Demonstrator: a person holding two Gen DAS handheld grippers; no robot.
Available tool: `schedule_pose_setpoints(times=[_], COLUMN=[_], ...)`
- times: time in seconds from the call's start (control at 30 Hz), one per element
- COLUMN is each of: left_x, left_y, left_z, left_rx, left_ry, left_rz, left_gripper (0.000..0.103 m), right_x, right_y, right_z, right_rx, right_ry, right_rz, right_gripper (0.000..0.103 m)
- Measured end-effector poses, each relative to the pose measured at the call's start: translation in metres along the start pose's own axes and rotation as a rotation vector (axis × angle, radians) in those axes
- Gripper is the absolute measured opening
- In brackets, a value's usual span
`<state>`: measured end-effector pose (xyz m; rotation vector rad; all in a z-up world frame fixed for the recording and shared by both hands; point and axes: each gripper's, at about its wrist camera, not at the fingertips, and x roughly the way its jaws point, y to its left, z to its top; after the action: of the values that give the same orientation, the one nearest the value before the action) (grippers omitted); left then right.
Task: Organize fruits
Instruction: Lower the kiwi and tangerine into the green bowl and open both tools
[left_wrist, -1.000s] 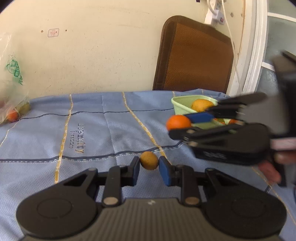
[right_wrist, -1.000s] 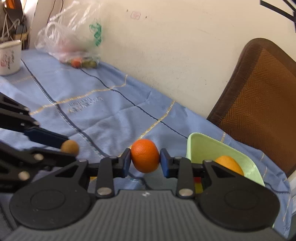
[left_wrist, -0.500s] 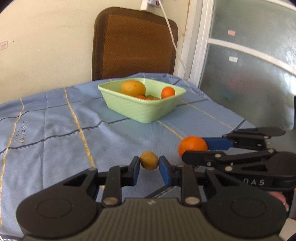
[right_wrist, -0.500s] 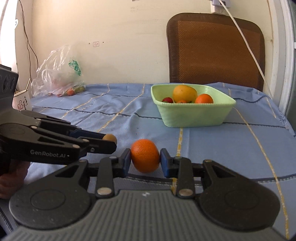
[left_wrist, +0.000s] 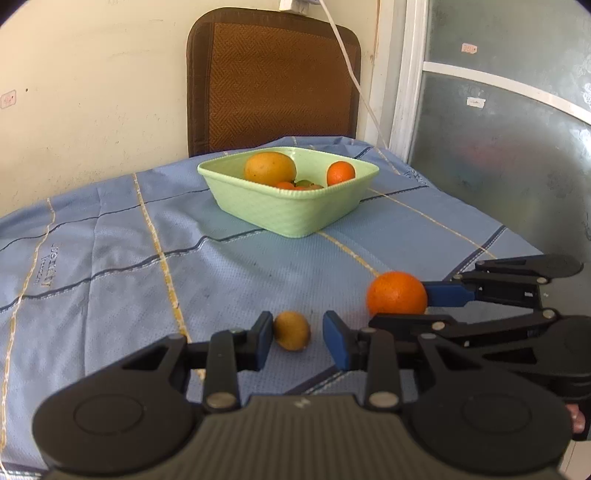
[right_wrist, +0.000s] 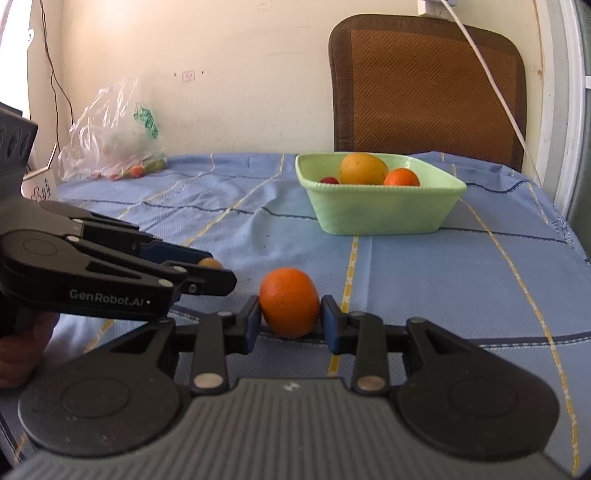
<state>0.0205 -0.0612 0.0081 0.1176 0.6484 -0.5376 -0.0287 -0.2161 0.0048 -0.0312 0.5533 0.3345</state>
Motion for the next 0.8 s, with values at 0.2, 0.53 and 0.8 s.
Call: schedule_pose_setpoints(times=[0.2, 0.53, 0.8], left_x=[-0.002, 0.020, 0.082], left_y=[0.001, 0.013, 0.035], left_z=[0.001, 0.092, 0.128], left_rx=[-0.003, -0.093, -0.235], left_ry=[-0.003, -0.110, -0.068], left_rz=[0.004, -0.068, -0.123], left_gripper=[0.023, 0.024, 0.026], right_x=[-0.001, 0.012, 0.060], right_y=[-0.006, -0.051, -0.067], right_z=[0.002, 0.058, 0.074], right_rx=[0.032, 0.124, 0.113], right_ry=[-0.017, -0.220, -0.195], right_rz=[0.015, -0.025, -0.044], right_gripper=[0.036, 0.036, 0.037])
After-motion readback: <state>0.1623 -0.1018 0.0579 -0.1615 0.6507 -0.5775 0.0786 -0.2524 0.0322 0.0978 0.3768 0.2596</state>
